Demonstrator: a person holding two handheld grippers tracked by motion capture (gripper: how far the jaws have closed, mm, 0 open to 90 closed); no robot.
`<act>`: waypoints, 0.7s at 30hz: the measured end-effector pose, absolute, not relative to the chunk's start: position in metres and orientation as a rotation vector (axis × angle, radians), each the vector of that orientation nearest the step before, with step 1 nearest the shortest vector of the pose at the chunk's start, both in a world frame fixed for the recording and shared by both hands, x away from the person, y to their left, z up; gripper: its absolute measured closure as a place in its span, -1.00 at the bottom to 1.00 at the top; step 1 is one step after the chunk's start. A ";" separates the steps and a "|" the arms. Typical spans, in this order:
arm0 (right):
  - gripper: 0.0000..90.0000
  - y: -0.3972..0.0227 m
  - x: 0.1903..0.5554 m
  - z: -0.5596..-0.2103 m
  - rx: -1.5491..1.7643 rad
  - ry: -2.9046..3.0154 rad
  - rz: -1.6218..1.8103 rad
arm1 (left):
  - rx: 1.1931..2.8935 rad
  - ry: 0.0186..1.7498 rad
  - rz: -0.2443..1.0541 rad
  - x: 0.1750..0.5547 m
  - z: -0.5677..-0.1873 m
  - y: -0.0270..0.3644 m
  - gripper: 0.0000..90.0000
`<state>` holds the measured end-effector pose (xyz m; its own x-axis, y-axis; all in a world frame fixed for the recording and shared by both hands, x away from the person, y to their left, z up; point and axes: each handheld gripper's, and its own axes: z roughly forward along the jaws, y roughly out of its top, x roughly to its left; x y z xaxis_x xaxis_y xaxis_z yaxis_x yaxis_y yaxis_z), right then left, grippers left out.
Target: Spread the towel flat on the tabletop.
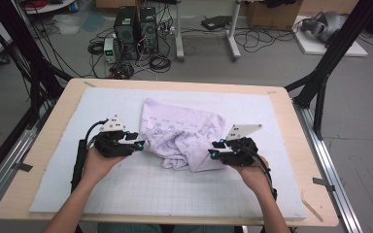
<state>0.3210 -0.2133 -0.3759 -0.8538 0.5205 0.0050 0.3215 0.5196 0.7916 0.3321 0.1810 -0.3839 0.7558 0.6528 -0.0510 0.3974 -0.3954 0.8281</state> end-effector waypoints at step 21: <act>0.92 -0.150 0.331 -0.418 0.584 2.672 1.037 | 2.124 0.714 0.316 0.341 -0.418 0.123 0.78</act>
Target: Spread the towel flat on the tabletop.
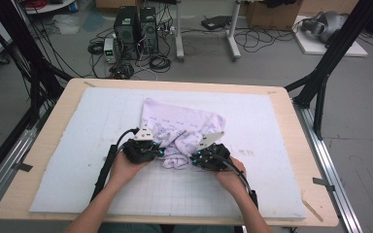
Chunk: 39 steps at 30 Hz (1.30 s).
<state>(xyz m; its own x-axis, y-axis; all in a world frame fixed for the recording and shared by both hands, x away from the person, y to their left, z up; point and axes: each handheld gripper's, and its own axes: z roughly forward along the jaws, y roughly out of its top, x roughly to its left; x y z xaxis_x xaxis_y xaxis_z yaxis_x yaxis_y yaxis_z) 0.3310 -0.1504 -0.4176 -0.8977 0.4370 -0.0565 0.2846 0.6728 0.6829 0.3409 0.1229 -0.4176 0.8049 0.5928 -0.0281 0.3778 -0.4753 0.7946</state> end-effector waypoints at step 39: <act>0.60 -0.213 0.349 -0.359 0.723 2.501 1.185 | 2.005 0.818 0.379 0.350 -0.375 0.187 0.11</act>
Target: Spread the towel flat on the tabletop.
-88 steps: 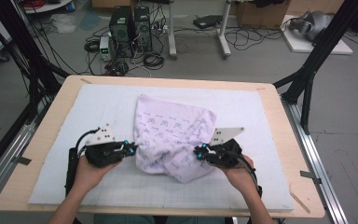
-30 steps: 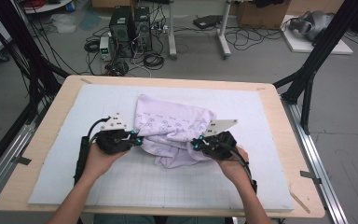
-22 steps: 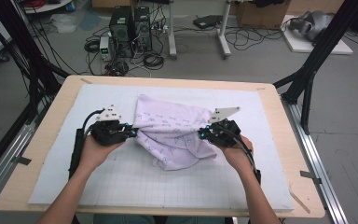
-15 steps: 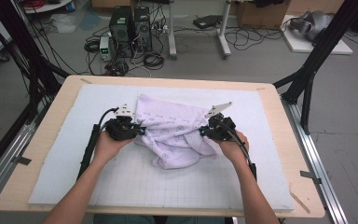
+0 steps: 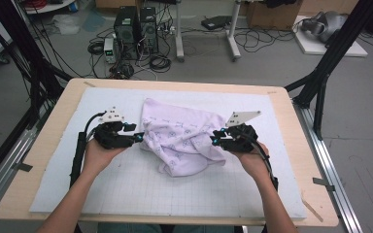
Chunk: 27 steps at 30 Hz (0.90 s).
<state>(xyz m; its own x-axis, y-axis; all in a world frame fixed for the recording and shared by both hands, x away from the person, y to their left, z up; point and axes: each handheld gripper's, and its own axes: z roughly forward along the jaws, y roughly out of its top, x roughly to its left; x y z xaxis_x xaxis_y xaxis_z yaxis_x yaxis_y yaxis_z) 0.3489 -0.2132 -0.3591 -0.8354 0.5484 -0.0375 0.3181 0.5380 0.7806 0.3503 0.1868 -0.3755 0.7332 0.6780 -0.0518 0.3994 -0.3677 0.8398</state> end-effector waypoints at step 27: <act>0.82 -0.196 0.318 -0.376 0.617 2.601 1.126 | 2.093 0.670 0.337 0.319 -0.391 0.148 0.99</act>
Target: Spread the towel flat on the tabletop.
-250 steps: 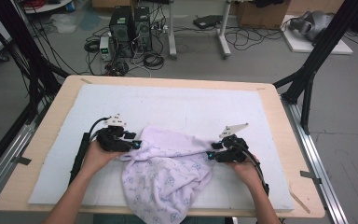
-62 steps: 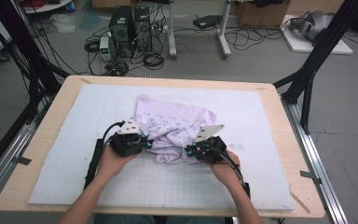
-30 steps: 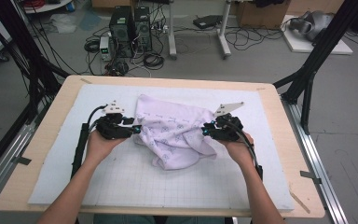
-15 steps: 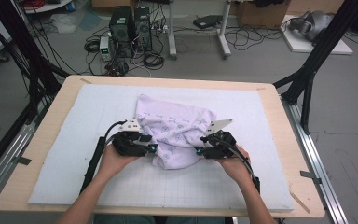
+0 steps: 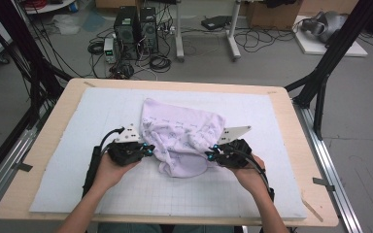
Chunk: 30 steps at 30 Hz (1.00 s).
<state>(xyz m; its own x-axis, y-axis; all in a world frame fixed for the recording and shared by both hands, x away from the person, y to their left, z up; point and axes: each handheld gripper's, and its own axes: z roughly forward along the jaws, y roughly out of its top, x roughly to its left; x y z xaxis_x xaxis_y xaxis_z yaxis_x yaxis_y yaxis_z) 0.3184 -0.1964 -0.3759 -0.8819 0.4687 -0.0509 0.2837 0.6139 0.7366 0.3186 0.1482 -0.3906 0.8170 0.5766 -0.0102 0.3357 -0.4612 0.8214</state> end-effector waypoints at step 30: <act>0.81 -0.213 0.331 -0.382 0.715 2.608 1.155 | 2.122 0.579 0.298 0.311 -0.401 0.135 0.87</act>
<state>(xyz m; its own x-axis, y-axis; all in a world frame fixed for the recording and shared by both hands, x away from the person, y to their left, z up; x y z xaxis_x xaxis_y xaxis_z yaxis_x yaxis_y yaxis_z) 0.3314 -0.2132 -0.3816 -0.8629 0.5052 0.0120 0.3485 0.5778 0.7381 0.3112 0.1347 -0.4005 0.8620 0.5069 -0.0020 0.2930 -0.4950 0.8180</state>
